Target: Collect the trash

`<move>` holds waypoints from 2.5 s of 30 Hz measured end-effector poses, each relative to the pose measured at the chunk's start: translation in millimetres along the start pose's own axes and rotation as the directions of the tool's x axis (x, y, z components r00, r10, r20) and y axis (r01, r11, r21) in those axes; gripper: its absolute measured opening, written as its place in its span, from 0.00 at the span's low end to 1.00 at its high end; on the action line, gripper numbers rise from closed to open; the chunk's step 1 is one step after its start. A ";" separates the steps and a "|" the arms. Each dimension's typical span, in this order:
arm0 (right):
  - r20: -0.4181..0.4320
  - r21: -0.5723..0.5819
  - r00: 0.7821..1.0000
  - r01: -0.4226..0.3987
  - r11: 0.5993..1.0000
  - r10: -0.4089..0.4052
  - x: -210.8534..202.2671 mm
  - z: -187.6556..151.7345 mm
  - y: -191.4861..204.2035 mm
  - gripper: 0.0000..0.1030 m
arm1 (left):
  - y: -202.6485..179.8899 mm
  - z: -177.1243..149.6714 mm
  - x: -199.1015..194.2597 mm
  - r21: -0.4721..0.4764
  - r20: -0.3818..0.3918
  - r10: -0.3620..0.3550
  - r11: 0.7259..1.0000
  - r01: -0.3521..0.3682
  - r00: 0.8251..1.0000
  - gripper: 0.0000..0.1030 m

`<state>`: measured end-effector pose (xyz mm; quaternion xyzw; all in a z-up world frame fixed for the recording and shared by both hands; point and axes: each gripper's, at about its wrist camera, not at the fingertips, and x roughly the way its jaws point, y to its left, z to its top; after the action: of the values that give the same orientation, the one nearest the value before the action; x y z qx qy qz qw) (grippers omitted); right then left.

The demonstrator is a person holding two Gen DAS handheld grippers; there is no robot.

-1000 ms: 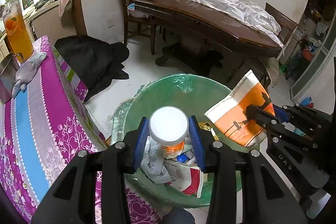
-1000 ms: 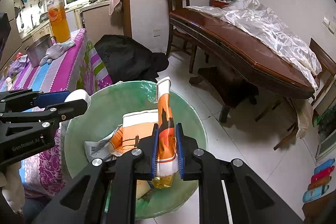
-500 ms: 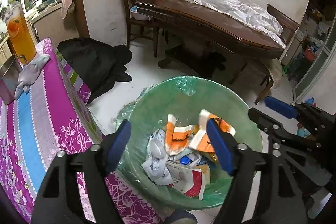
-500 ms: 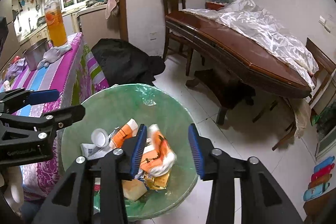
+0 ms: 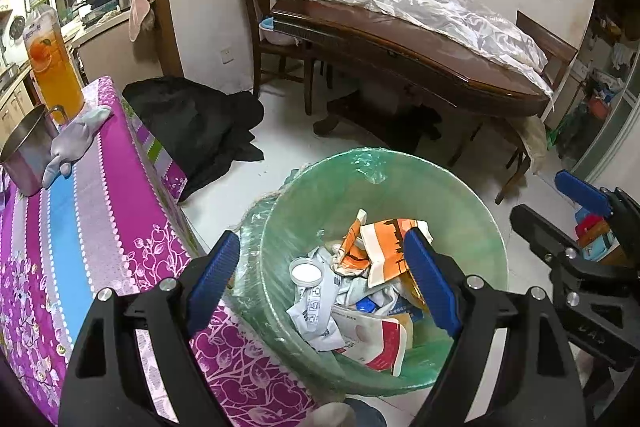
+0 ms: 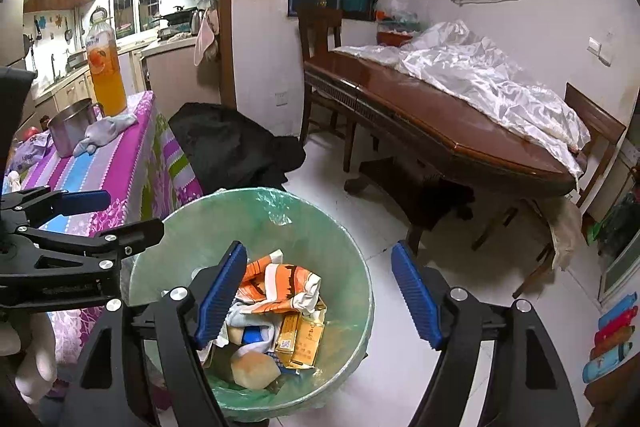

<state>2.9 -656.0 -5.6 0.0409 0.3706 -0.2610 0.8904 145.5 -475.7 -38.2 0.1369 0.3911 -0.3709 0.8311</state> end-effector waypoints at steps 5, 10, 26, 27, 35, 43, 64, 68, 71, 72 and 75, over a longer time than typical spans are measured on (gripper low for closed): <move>0.034 0.009 0.999 0.002 1.000 -0.003 -12.1 -1.5 0.8 0.75 | 4.5 -3.5 -6.5 -0.008 0.017 0.008 1.000 -0.008 1.000 0.78; 0.065 0.020 0.998 -0.009 1.000 0.008 -22.5 -4.6 0.3 0.75 | 8.4 -7.5 -14.4 -0.008 0.041 0.022 1.000 -0.022 0.999 0.78; 0.442 0.005 0.897 0.022 1.000 -0.022 -125.6 -33.1 25.1 0.95 | 34.6 -30.9 -85.9 -0.060 0.324 0.074 0.997 -0.057 0.943 0.94; 0.475 0.012 0.879 0.021 1.000 -0.025 -133.5 -37.2 26.8 0.95 | 35.5 -32.9 -90.7 -0.064 0.343 0.079 0.996 -0.061 0.936 0.94; 0.584 0.041 0.810 0.038 0.998 -0.055 -183.7 -71.9 37.6 0.95 | 36.4 -71.8 -127.6 -0.030 0.474 0.077 0.997 -0.071 0.877 0.94; 0.572 0.039 0.820 0.012 0.999 -0.032 -219.9 -114.0 52.9 0.95 | 31.9 -119.9 -148.0 -0.003 0.515 0.053 0.998 -0.060 0.855 0.94; 0.498 0.108 0.856 0.098 0.989 -0.139 -276.6 -226.8 67.1 0.95 | 7.9 -200.5 -191.1 0.070 0.476 -0.026 0.997 -0.008 0.879 0.94; 0.526 0.117 0.838 0.096 0.988 -0.144 -287.0 -231.2 66.2 0.95 | 4.3 -204.4 -196.6 0.079 0.495 -0.022 0.997 -0.020 0.869 0.95; 0.528 0.123 0.837 0.093 0.988 -0.145 -289.5 -227.2 63.5 0.95 | 5.8 -203.0 -199.0 0.070 0.502 -0.016 0.997 -0.022 0.865 0.94; 0.523 0.124 0.841 0.091 0.988 -0.143 -289.6 -228.6 62.7 0.95 | 6.1 -202.9 -199.9 0.068 0.503 -0.014 0.997 -0.023 0.864 0.94; 0.505 0.128 0.850 0.094 0.987 -0.146 -287.7 -223.4 61.2 0.95 | 6.7 -202.9 -201.2 0.067 0.504 -0.012 0.997 -0.025 0.863 0.94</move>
<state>-278.9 -418.8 21.9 -0.0095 0.1086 -0.3355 0.9357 -45.3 -263.6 -20.6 0.0659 0.1466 -0.4046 0.9003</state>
